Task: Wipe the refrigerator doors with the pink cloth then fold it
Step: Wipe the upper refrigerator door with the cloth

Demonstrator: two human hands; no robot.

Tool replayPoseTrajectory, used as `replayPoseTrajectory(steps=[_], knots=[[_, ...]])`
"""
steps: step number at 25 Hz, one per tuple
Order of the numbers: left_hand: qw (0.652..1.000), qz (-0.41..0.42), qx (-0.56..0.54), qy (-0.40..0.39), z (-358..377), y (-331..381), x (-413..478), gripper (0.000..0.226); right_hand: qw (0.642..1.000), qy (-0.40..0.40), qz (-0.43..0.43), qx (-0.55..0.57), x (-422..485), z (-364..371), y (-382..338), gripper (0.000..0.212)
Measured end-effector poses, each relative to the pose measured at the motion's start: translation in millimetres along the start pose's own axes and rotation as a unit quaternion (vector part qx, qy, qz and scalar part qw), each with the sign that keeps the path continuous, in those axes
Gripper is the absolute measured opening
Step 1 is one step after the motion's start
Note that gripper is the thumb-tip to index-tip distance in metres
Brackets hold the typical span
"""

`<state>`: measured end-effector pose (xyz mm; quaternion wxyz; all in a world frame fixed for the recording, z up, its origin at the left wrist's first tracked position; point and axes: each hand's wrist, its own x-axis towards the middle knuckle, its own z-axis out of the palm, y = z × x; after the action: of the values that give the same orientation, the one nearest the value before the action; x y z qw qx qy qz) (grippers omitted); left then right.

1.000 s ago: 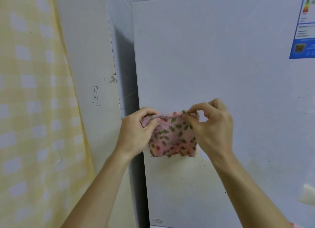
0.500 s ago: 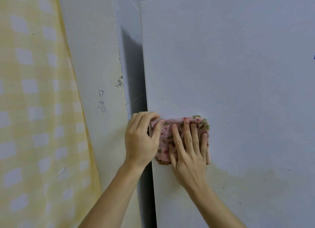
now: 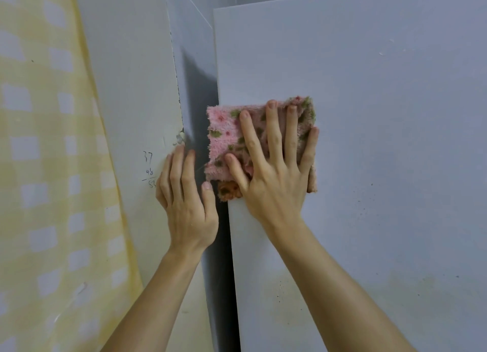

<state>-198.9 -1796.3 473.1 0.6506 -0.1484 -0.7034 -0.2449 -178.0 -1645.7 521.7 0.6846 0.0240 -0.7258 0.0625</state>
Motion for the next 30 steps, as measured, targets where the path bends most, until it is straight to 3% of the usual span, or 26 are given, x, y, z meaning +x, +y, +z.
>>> replayPoseTrajectory(steps=[4,10,16,20,27,30], knots=[[0.999,0.032,-0.013,0.015,4,8,1,0.055,0.999,-0.022,-0.042,0.021,-44,-1,14,0.055],[0.998,0.058,-0.011,-0.011,8,27,-12,0.051,0.992,-0.085,-0.089,-0.015,-139,-15,61,0.061],[0.996,0.071,-0.018,-0.052,13,52,-25,0.052,1.0,0.021,0.01,-0.011,-19,-20,78,0.051],[0.994,0.086,-0.029,-0.062,18,64,-21,0.051,0.997,0.057,0.022,-0.037,37,-25,94,0.053],[0.994,0.085,-0.029,-0.065,26,73,-24,0.062,0.999,-0.033,-0.029,-0.028,-125,-41,138,0.054],[0.996,0.072,-0.018,-0.056,30,82,-24,0.065,0.997,-0.052,-0.054,-0.023,-140,-46,151,0.05]])
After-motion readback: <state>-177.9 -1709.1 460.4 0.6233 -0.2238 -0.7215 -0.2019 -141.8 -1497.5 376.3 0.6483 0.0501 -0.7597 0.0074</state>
